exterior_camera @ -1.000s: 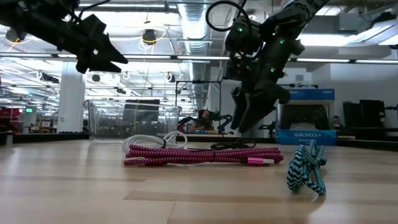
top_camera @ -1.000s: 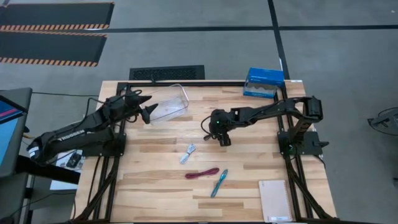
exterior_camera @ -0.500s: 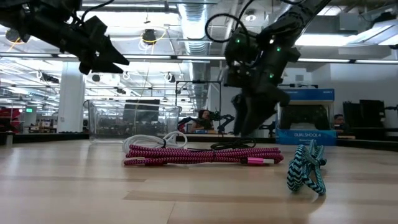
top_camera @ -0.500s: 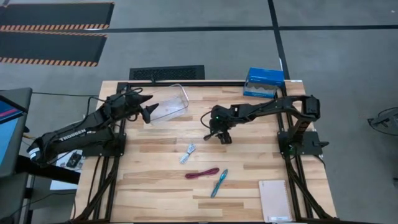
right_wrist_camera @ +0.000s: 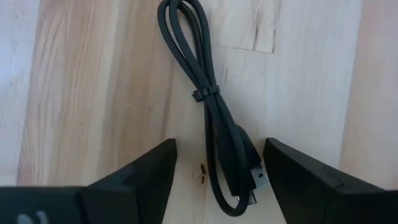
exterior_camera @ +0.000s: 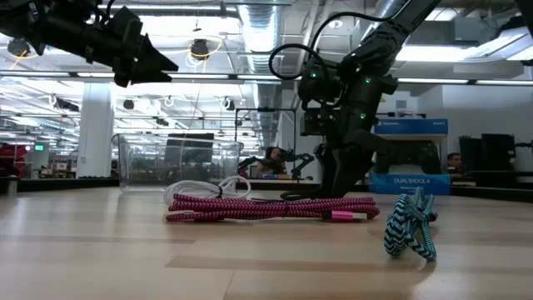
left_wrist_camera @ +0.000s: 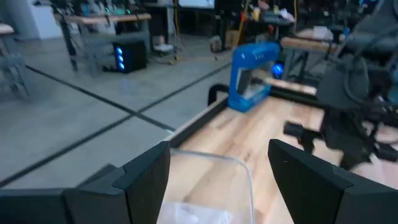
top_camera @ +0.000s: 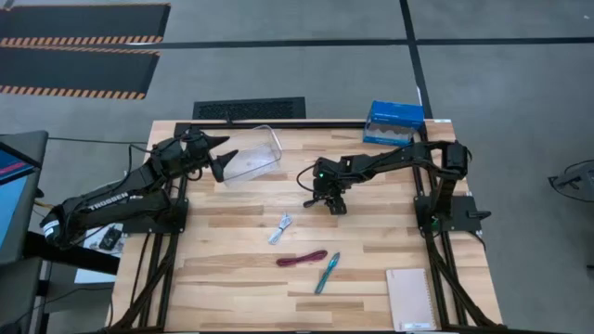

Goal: Pick and place USB-C Cables
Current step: Put the black charger cable into the transparent bin

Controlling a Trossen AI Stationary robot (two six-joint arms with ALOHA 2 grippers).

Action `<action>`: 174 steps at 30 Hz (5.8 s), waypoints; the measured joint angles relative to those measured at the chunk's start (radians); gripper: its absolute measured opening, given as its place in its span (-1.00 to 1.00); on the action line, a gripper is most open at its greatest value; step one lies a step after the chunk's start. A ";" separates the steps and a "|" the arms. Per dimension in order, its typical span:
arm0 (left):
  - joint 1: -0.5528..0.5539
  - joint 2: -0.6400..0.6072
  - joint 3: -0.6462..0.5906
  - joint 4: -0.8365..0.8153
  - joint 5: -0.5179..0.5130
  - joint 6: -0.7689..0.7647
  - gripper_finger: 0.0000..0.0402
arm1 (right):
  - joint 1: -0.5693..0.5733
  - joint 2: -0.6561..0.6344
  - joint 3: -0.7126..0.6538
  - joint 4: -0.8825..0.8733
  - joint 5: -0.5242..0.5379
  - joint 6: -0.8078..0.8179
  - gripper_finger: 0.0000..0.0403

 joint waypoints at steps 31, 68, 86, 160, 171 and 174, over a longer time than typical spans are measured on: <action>0.032 0.110 0.001 0.163 0.089 -0.021 0.30 | 0.020 -0.244 -0.007 0.154 0.058 0.176 -0.84; -0.107 0.603 0.175 0.848 0.370 -0.119 0.30 | -0.045 -0.178 -0.116 1.665 -0.307 0.539 -0.81; -0.178 0.777 0.330 0.749 0.351 -0.077 0.30 | -0.089 -0.213 -0.391 1.808 -0.170 0.602 -0.80; -0.190 0.803 0.452 0.514 0.378 -0.063 -1.00 | -0.109 -0.562 -0.390 1.180 -0.255 0.526 -0.11; -0.190 0.573 0.451 0.089 0.162 0.051 -1.00 | -0.109 -0.897 -0.390 0.771 -0.231 0.425 -0.16; -0.188 0.526 0.451 -0.024 0.106 0.073 -1.00 | -0.109 -0.972 -0.390 0.669 -0.222 0.400 -0.17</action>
